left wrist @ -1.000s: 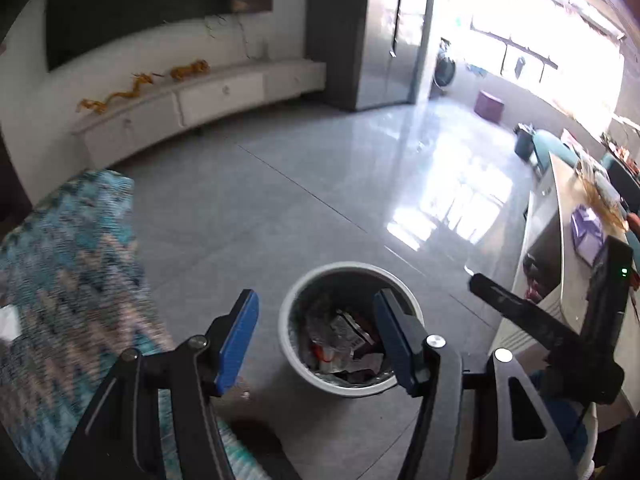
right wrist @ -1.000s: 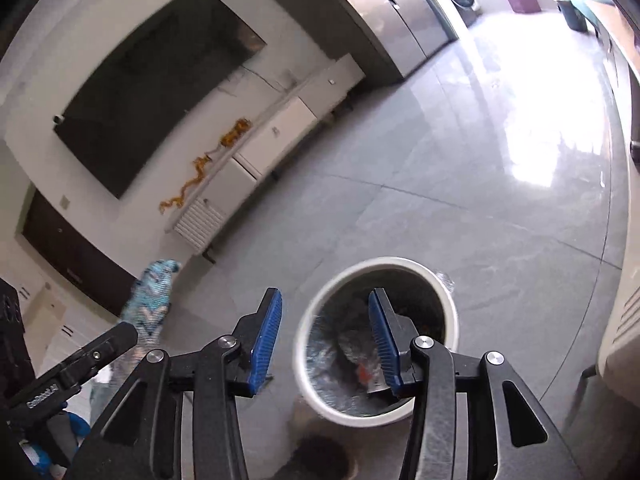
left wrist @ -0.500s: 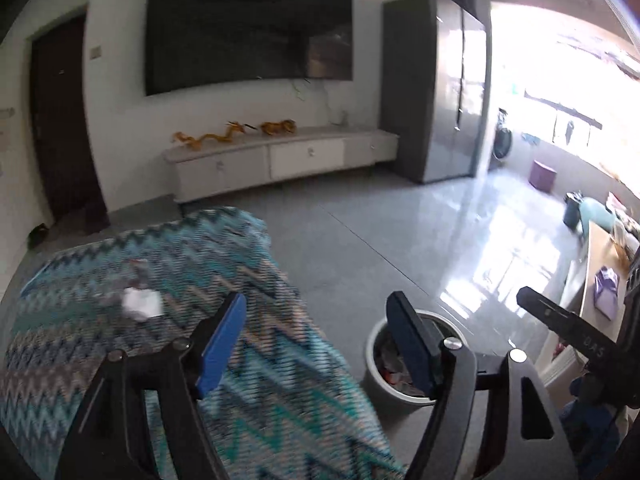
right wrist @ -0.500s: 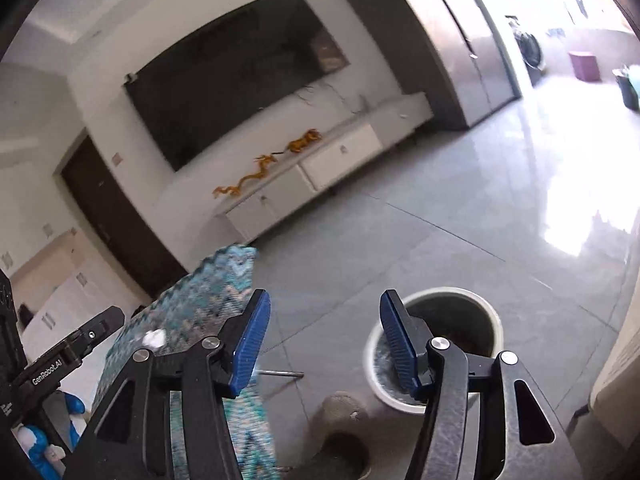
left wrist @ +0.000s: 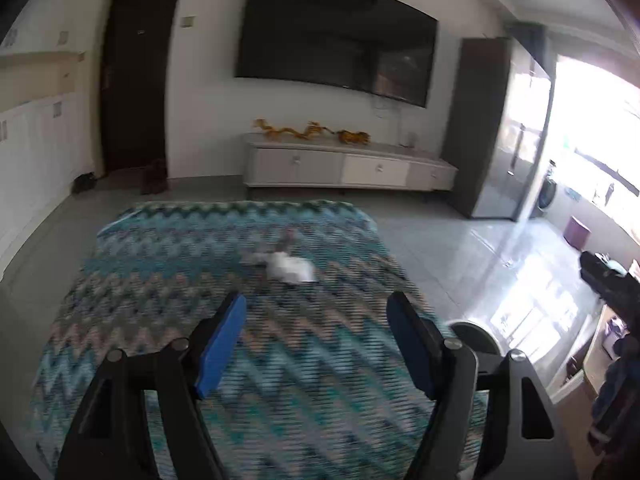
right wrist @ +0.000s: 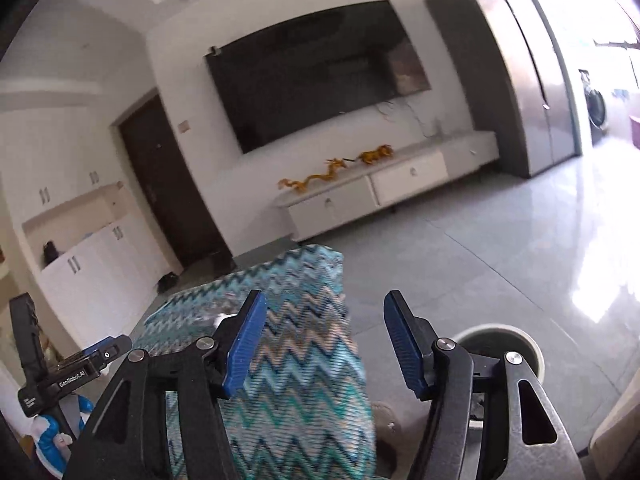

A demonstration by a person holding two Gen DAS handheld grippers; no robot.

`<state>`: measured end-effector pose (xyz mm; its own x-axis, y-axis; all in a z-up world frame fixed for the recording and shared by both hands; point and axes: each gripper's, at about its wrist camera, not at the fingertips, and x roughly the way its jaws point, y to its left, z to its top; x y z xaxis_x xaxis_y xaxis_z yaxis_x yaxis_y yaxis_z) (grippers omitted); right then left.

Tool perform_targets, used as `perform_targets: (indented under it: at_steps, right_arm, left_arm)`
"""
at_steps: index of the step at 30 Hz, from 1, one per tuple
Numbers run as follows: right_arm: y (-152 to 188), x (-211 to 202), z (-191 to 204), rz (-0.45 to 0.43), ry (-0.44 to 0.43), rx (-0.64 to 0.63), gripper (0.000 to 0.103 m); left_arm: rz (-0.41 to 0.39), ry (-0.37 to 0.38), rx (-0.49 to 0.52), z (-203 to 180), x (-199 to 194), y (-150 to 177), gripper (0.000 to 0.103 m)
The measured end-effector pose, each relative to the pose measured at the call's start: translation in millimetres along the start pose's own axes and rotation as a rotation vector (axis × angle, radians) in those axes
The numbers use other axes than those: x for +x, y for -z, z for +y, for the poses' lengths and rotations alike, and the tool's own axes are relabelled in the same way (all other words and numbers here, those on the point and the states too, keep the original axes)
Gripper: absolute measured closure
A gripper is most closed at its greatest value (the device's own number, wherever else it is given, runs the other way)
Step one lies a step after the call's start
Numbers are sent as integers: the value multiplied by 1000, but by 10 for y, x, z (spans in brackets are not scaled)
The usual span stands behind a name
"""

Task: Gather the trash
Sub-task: 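Return both tools to the ottoman over the remaining trash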

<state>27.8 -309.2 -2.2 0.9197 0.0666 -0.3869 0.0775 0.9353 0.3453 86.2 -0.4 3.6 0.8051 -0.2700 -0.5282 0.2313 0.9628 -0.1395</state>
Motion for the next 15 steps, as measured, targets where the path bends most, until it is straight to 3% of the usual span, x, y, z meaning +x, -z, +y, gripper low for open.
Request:
perform_targets:
  at_steps: [8, 15]
  right_arm:
    - [80, 365, 364, 67, -59, -59, 40]
    - [222, 936, 573, 166, -101, -90, 40]
  left_arm:
    - [37, -68, -64, 775, 160, 34, 31]
    - [120, -19, -67, 971, 740, -85, 31]
